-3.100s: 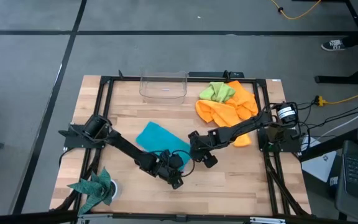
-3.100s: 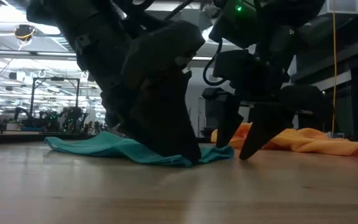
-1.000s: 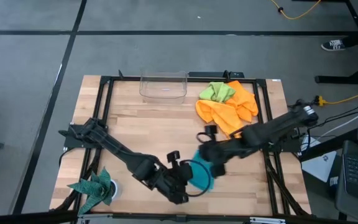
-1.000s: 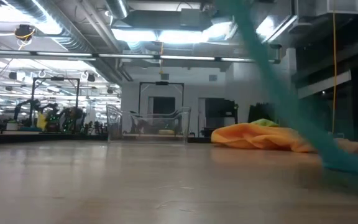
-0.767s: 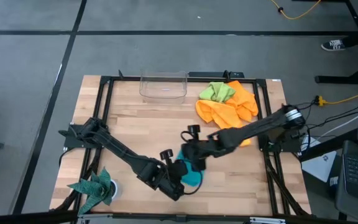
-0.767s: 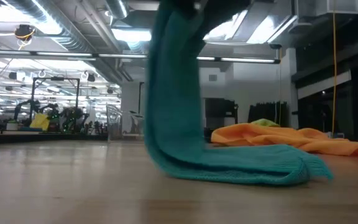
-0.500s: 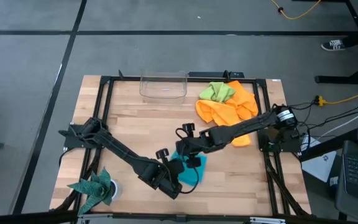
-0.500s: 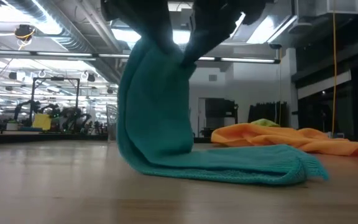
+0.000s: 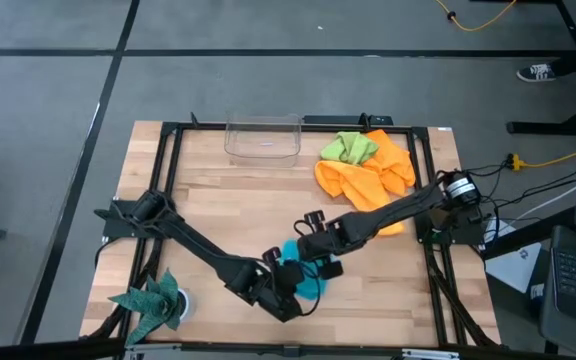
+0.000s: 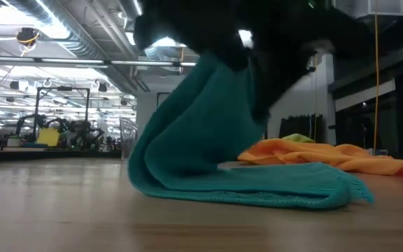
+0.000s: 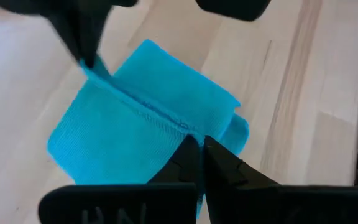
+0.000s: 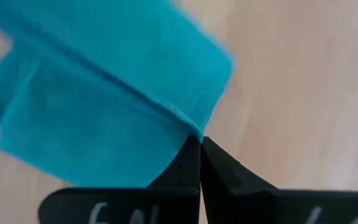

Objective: Fold microfiber towels
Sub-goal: Fold the blue microfiber cloth

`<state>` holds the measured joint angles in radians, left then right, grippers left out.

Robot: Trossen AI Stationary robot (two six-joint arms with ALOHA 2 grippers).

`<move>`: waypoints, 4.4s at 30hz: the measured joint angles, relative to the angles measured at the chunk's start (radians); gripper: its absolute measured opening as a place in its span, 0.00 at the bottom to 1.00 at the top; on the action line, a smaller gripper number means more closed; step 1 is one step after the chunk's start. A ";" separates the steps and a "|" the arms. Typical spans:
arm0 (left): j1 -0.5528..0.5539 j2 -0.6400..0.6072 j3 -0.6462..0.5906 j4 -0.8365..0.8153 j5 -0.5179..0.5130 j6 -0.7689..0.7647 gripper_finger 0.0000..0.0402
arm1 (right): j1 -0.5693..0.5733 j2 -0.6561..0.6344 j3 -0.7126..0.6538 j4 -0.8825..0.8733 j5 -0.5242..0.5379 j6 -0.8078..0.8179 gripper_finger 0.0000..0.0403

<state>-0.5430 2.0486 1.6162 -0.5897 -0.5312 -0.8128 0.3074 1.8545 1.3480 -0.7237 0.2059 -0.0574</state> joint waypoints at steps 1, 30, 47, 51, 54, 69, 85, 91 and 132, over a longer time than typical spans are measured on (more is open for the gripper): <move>0.000 0.012 -0.003 0.028 0.002 0.008 0.00 | 0.007 0.000 -0.016 0.000 -0.002 0.000 0.00; 0.056 0.126 -0.013 0.454 0.212 0.005 0.37 | 0.093 -0.001 -0.114 -0.089 -0.036 0.005 0.20; 0.052 -0.112 -0.010 0.226 0.322 -0.069 0.39 | 0.089 -0.295 -0.058 -0.371 -0.095 0.341 0.30; 0.046 -0.194 -0.010 0.078 0.221 -0.068 0.39 | 0.089 -0.432 -0.085 -0.329 -0.036 0.488 0.30; 0.037 -0.239 -0.010 0.000 0.154 -0.067 0.39 | 0.089 -0.530 -0.178 -0.266 0.007 0.603 0.30; 0.047 -0.136 -0.199 -0.011 0.205 -0.020 0.39 | 0.166 -0.588 -0.775 0.639 0.068 1.245 0.30; 0.068 -0.092 -0.304 0.134 0.177 -0.049 0.39 | 0.182 -0.339 -0.692 0.675 0.054 1.410 0.30; 0.068 -0.078 -0.304 0.129 0.176 -0.045 0.39 | 0.182 -0.303 -0.682 0.675 0.055 1.413 0.30; 0.065 -0.073 -0.304 0.133 0.181 -0.046 0.39 | 0.168 -0.300 -0.591 0.716 0.070 1.208 0.01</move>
<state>-0.4778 1.9755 1.3121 -0.4564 -0.3500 -0.8593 0.4758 1.5543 0.7567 -0.0082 0.2755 1.1505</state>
